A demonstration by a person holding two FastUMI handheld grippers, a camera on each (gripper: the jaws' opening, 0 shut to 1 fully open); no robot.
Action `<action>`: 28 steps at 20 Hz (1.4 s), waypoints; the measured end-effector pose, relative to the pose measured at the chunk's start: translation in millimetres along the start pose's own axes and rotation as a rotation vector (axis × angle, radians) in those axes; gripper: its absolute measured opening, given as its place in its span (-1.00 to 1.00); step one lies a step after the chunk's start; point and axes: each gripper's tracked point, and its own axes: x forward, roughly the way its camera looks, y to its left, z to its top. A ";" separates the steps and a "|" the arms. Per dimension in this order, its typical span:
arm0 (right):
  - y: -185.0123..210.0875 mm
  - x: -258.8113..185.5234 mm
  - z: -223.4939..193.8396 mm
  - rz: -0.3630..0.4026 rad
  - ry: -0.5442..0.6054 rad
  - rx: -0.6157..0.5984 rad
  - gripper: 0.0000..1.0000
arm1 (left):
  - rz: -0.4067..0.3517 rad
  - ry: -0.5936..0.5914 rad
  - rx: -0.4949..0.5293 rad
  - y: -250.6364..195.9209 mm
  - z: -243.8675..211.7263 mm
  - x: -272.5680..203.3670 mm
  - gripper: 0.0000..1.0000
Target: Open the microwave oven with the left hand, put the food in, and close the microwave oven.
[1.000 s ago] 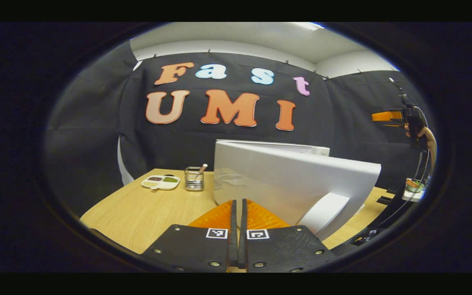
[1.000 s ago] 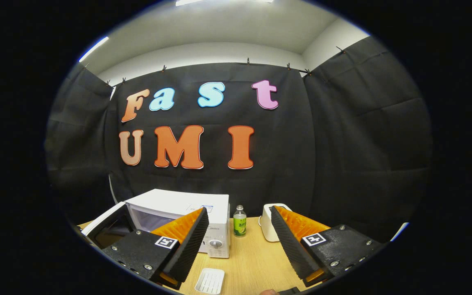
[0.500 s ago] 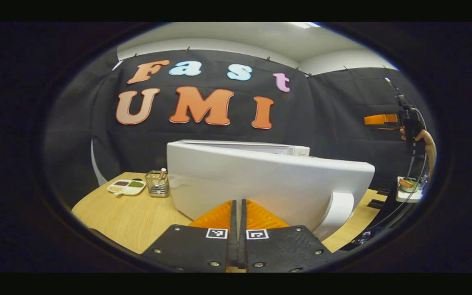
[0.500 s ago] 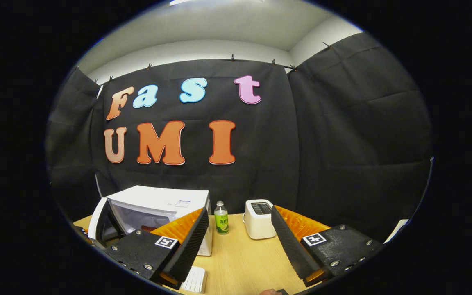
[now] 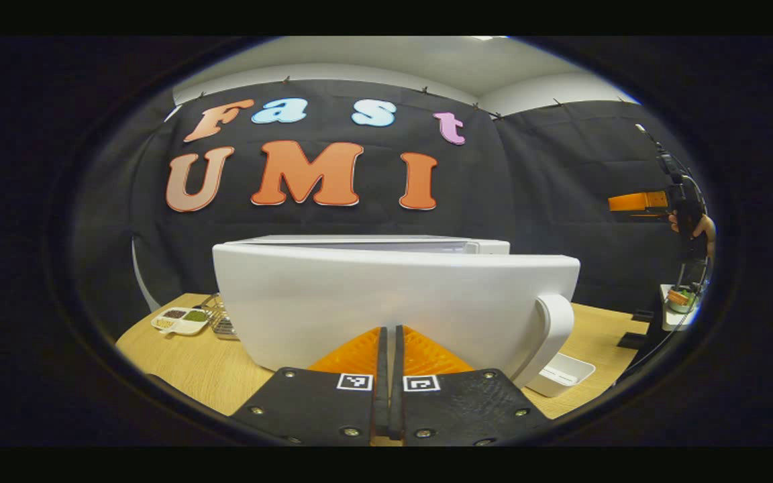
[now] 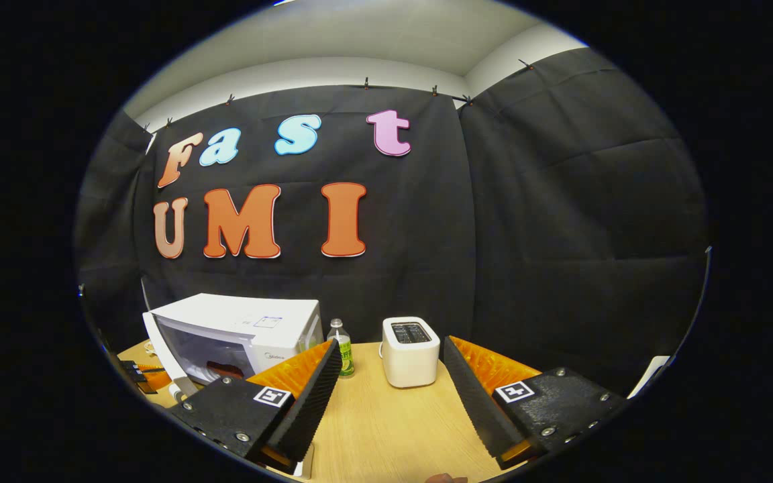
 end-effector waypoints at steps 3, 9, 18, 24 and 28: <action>-8.1 8.9 -7.4 -0.013 0.005 0.010 1.00 | 0.021 -0.009 -0.006 -4.6 3.4 24.6 -0.97; -19.8 20.3 -25.8 -0.031 0.025 0.017 0.90 | 0.060 -0.013 0.007 -6.5 6.2 63.5 -0.96; -29.1 34.4 -42.8 -0.058 0.050 0.033 0.90 | 0.150 0.016 0.080 3.1 0.8 96.4 -0.89; -14.6 26.7 -40.9 -0.034 0.061 0.033 0.90 | 0.132 0.014 0.040 0.3 21.6 76.7 -0.99; -5.3 14.9 -23.6 -0.019 0.051 0.027 0.89 | 0.115 -0.021 0.024 4.9 73.8 38.2 -0.98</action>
